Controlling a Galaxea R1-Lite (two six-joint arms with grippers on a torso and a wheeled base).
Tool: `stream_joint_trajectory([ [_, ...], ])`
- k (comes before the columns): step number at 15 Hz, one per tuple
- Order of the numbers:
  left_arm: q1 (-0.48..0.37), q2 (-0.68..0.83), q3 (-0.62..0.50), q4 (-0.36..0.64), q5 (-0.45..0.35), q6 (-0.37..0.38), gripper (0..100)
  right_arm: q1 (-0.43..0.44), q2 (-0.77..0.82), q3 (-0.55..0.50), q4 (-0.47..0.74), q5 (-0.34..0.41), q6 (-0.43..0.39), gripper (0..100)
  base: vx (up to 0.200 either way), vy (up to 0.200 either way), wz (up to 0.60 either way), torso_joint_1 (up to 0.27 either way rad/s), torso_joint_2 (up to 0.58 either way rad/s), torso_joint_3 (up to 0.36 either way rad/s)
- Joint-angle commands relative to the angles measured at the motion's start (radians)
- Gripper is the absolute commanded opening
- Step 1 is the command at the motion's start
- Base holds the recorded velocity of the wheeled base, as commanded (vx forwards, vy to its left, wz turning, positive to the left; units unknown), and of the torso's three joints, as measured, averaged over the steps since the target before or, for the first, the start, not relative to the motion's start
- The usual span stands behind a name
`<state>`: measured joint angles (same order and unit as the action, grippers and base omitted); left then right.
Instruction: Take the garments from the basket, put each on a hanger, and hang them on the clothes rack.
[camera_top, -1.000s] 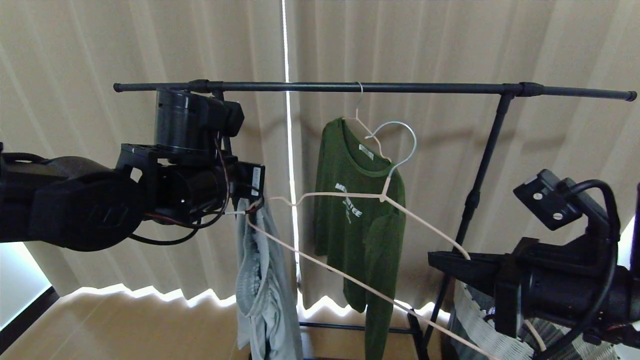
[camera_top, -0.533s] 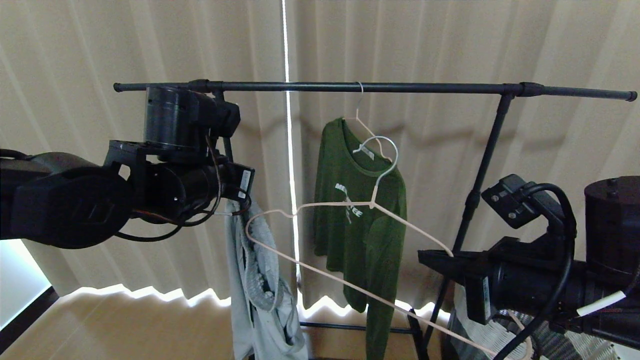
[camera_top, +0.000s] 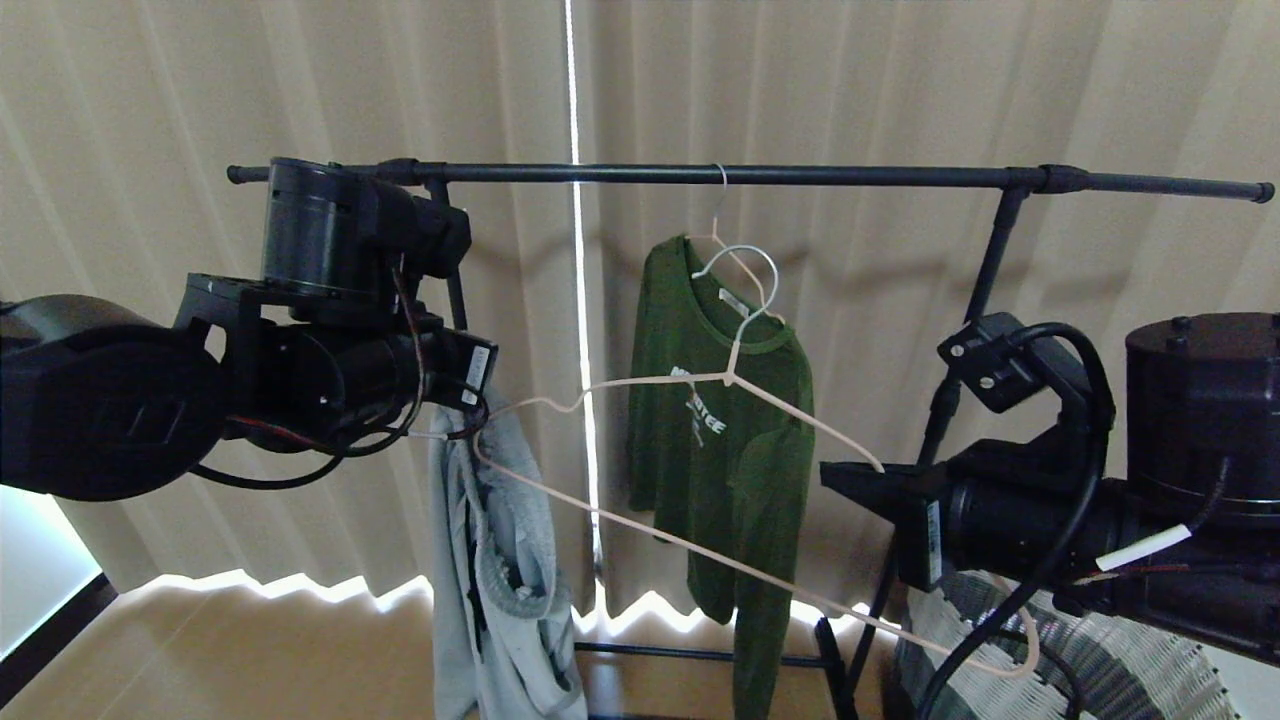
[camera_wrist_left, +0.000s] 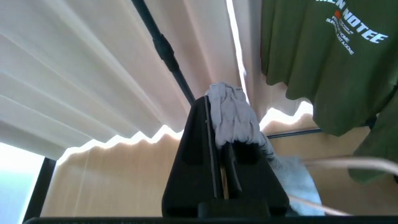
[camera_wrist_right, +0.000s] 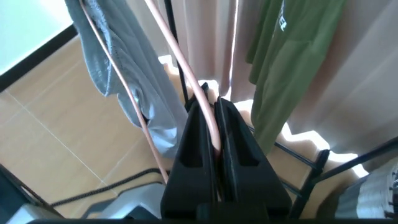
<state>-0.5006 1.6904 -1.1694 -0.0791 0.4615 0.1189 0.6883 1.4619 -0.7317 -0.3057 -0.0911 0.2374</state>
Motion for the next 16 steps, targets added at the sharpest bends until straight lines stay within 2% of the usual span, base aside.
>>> stream_joint_trajectory([
  [1,-0.001,-0.009,0.0,0.001,0.0,-0.001,0,0.002,0.028,-0.021,0.0,-0.019,0.002,0,0.0,0.0,0.0,0.0,0.0,0.0],
  [3,-0.003,-0.005,0.017,0.001,0.0,-0.001,0,0.005,0.028,-0.026,0.0,-0.039,0.002,0,0.0,0.0,0.0,0.0,0.0,0.0],
  [5,-0.019,0.008,0.03,-0.001,0.002,-0.015,0,0.045,0.028,-0.023,-0.001,-0.039,0.006,0,0.0,0.0,0.0,0.0,0.0,0.0],
  [7,-0.024,0.014,0.028,-0.001,0.002,-0.027,0,0.057,0.028,-0.023,-0.001,-0.039,0.013,0,0.0,0.0,0.0,0.0,0.0,0.0],
  [8,-0.038,0.031,0.005,0.001,0.002,-0.07,0,0.097,0.043,-0.026,-0.001,-0.042,0.025,0,0.0,0.0,0.0,0.0,0.0,0.0],
  [11,-0.036,0.032,-0.004,0.001,0.002,-0.078,0,0.134,0.048,-0.018,0.0,-0.052,0.037,0,0.0,0.0,0.0,0.0,0.0,0.0],
  [12,-0.036,0.034,-0.015,0.001,0.003,-0.096,0,0.172,0.052,-0.017,0.016,-0.084,0.069,0,0.0,0.0,0.0,0.0,0.0,0.0],
  [15,-0.03,0.035,-0.015,0.015,0.003,-0.096,0,0.169,0.115,-0.029,0.011,-0.228,0.068,0,0.0,0.0,0.0,0.0,0.0,0.0],
  [16,-0.03,0.034,-0.016,0.044,0.008,-0.096,0,0.168,0.127,-0.032,0.01,-0.256,0.068,0,0.0,0.0,0.0,0.0,0.0,0.0],
])
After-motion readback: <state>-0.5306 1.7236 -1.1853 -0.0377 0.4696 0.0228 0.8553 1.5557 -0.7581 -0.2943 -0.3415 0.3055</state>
